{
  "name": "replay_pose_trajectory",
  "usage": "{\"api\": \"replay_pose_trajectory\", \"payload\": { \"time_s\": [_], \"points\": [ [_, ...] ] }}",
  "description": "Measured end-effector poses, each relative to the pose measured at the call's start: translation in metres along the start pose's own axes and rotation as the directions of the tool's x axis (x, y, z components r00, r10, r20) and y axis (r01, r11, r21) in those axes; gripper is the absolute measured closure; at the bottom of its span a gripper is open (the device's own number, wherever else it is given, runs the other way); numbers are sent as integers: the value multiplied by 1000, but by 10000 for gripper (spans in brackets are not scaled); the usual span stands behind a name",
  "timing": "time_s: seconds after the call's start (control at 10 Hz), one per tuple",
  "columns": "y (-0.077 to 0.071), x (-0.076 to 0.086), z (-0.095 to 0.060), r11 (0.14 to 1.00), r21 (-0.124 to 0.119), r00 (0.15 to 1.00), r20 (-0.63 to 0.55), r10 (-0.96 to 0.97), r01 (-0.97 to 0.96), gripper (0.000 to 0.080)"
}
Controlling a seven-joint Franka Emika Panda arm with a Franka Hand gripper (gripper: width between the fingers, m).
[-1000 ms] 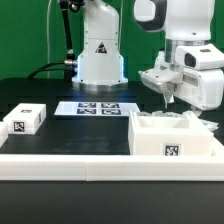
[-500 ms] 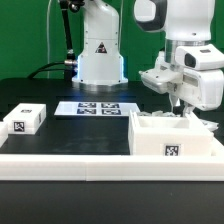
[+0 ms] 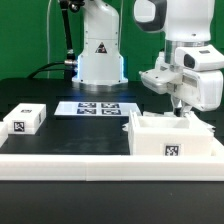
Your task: Assemble cabinet
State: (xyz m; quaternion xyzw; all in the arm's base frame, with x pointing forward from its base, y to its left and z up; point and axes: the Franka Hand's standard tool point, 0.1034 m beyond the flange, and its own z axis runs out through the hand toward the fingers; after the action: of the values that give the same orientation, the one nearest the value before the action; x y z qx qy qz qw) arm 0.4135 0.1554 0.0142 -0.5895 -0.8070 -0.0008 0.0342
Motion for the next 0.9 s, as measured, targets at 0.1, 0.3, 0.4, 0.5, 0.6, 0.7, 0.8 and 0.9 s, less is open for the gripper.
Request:
{"api": "replay_pose_trajectory", "payload": {
  "time_s": [0.1,0.3,0.4,0.5,0.6,0.7,0.8,0.9],
  "points": [
    [0,0,0,1000,0,1000,0,0,0,734],
    [2,-6,-10,1000,-11,1000,12,28,-28,734],
    [3,-10,-22,999,-27,999,25,47,-47,734],
    [3,-15,-31,998,-29,997,39,64,-63,734],
    [2,-20,-36,997,-21,996,51,80,-79,734],
    [0,-26,-37,996,-21,994,53,92,-91,734],
    [-3,-37,-39,993,-22,992,54,115,-114,734],
    [-5,-47,-40,990,-23,989,56,140,-139,734]
  ]
}}
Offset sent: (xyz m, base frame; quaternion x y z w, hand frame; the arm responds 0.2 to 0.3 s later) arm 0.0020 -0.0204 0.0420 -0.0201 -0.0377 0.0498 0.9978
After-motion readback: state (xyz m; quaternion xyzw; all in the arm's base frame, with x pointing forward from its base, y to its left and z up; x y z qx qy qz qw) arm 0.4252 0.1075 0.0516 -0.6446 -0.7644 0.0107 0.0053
